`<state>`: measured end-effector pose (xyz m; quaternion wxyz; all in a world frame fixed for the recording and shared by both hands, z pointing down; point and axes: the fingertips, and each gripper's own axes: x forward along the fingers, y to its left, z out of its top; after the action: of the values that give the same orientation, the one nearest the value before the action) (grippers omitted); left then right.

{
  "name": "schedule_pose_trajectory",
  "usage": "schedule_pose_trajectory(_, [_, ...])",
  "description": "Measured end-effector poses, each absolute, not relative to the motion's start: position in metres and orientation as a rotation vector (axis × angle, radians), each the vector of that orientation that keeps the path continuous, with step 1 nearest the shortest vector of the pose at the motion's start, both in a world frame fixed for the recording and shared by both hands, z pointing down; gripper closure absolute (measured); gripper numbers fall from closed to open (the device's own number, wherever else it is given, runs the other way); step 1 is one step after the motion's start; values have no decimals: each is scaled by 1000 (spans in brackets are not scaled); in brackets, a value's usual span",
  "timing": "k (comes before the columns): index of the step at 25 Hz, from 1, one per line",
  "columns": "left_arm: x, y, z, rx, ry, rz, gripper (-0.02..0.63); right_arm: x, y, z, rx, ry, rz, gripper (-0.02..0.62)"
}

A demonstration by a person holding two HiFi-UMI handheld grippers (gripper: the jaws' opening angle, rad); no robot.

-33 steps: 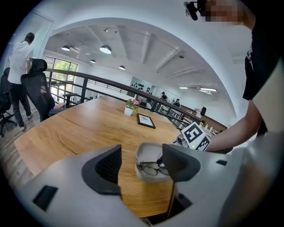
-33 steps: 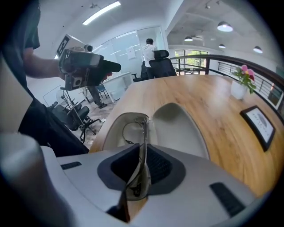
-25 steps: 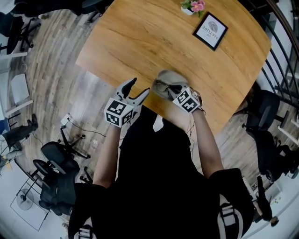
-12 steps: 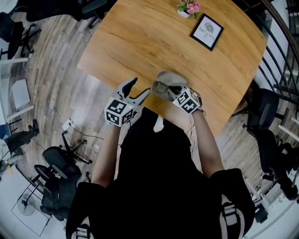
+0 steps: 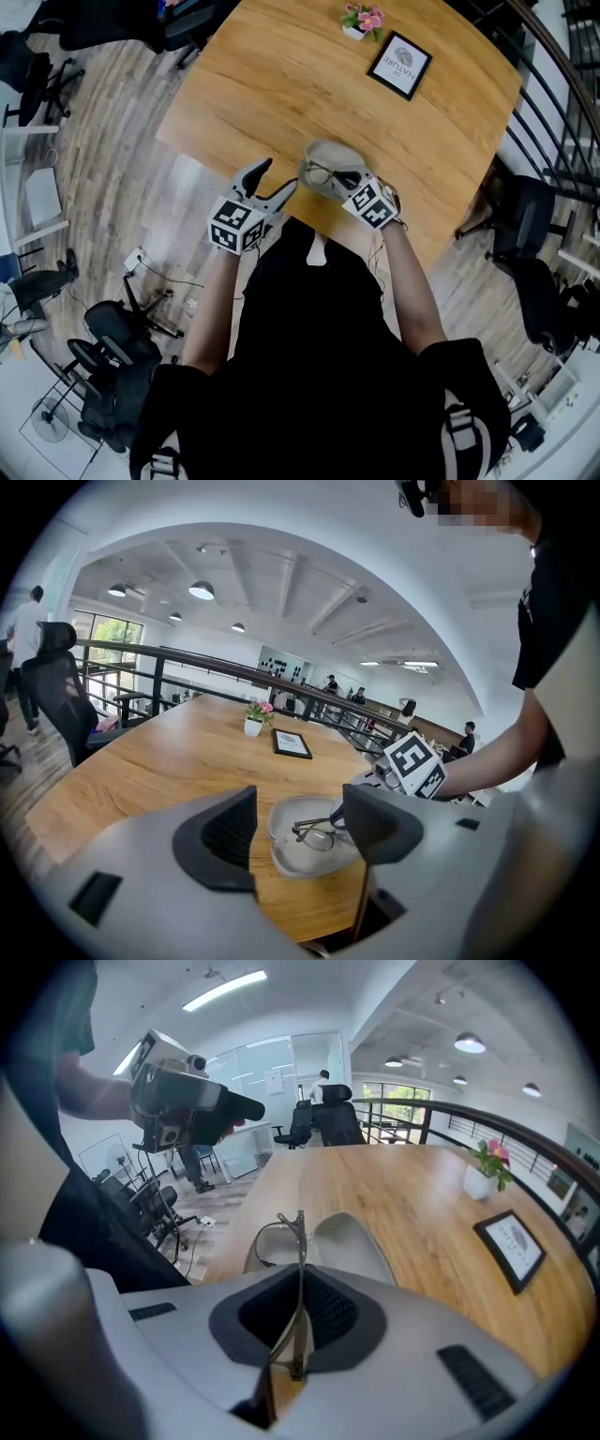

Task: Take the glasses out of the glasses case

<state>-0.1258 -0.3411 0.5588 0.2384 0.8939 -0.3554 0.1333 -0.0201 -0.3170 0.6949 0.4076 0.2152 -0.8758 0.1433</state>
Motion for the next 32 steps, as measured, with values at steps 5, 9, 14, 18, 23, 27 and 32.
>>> schedule_pose_trajectory(5, [-114,-333,550,2466,-988,357,317,-7,-318,674,585,-2228,316,572])
schedule_pose_trajectory(9, [-110,-331,538,2479,-1031,335,318,4,-319,655,613,-2251,278,572])
schedule_pose_trajectory(14, [-99,-323,521,2501,-1077,305,316,17,-316,626,653,-2297,205,572])
schedule_pose_trajectory(18, [-86,-310,513,2510,-1101,293,317,32,-310,609,681,-2325,170,572])
schedule_pose_trajectory(23, [-78,-296,506,2505,-1157,272,318,49,-304,595,707,-2351,143,572])
schedule_pose_trajectory(27, [-75,-285,499,2503,-1200,266,316,56,-297,585,725,-2390,144,572])
schedule_pose_trajectory(32, [-68,-274,490,2504,-1247,266,316,61,-293,576,729,-2453,129,574])
